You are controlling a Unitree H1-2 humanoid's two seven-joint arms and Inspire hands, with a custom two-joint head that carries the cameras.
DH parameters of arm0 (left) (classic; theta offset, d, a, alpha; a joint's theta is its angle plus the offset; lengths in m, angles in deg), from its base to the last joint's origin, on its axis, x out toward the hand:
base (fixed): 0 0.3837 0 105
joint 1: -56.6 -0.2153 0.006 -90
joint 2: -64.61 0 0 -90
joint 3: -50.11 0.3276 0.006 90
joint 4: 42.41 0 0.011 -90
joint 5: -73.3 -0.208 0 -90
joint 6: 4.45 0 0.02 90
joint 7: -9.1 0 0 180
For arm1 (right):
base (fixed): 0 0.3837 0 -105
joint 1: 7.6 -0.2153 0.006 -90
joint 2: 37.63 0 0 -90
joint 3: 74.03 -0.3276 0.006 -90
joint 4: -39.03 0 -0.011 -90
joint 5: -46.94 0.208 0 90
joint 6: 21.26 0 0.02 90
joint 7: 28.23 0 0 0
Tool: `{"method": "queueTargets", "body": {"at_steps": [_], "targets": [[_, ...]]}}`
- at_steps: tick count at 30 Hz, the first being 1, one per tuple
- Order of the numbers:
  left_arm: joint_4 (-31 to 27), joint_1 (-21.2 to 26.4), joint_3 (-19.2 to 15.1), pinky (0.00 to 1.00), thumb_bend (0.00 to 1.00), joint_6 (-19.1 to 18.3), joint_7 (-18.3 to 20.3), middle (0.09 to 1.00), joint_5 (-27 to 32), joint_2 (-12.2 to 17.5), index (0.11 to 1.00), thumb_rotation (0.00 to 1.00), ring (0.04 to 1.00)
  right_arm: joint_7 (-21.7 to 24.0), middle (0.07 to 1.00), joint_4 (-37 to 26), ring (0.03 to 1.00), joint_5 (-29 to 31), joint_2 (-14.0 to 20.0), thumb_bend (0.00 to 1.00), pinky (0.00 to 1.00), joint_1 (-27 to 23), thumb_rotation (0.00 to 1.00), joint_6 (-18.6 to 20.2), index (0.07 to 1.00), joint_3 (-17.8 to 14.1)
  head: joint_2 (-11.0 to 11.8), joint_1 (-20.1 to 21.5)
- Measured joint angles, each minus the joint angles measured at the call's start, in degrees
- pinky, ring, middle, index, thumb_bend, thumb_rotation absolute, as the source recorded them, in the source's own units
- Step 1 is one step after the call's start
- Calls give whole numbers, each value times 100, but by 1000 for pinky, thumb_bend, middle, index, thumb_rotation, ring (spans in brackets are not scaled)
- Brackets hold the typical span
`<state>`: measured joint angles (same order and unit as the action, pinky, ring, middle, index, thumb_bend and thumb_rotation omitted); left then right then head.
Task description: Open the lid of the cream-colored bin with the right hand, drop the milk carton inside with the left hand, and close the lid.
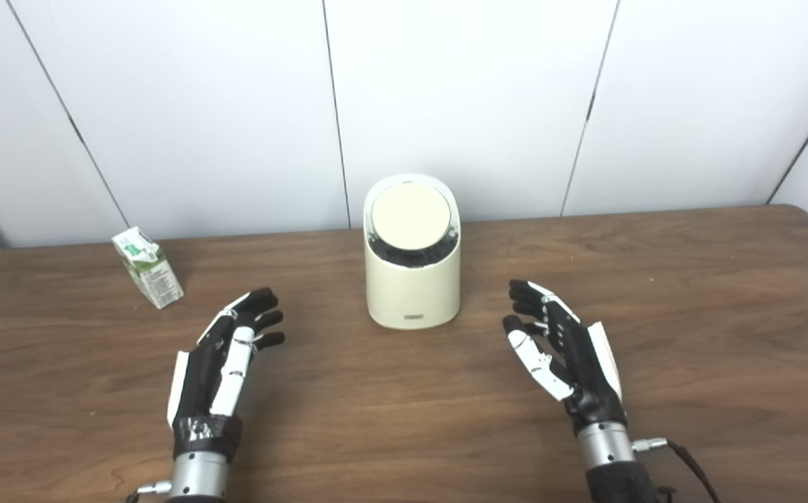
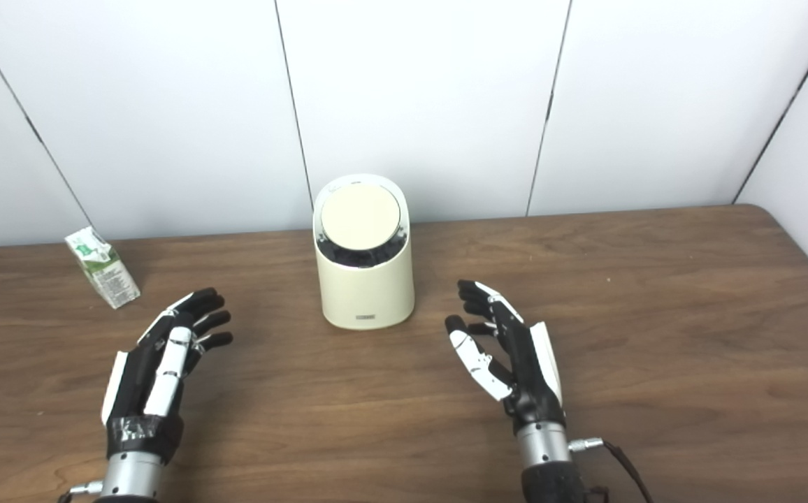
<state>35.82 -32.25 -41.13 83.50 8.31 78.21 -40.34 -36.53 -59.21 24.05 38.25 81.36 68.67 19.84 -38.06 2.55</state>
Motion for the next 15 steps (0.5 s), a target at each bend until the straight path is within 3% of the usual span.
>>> {"method": "queueTargets", "body": {"at_steps": [3, 5, 7, 10, 15], "targets": [[0, 0, 0, 691, 280, -18, -8, 785, -7, -6, 781, 652, 758, -50, 814, -94, 802, -273, 29, 289, 703, -56, 756, 12, 808, 9, 0, -18], [0, 7, 11, 700, 279, -38, -11, 791, -7, -16, 787, 657, 763, -41, 854, -370, 832, -454, 66, 411, 725, -364, 813, 91, 851, 4, 17, -18], [1, 3, 11, 704, 280, -36, -13, 792, -18, -13, 788, 661, 763, 201, 869, -515, 842, -577, 72, 453, 725, -506, 815, 620, 863, 8, 18, -18], [0, 4, 13, 707, 281, -36, -16, 790, -20, -5, 786, 664, 762, 419, 891, -557, 854, -677, 93, 532, 726, -1171, 800, 1269, 885, -60, 9, -26], [-1, 10, 45, 712, 281, -36, -14, 794, -24, -46, 789, 665, 766, 416, 906, -475, 846, -757, 219, 679, 694, -2306, 774, 1521, 902, -94, 9, -44]]}}
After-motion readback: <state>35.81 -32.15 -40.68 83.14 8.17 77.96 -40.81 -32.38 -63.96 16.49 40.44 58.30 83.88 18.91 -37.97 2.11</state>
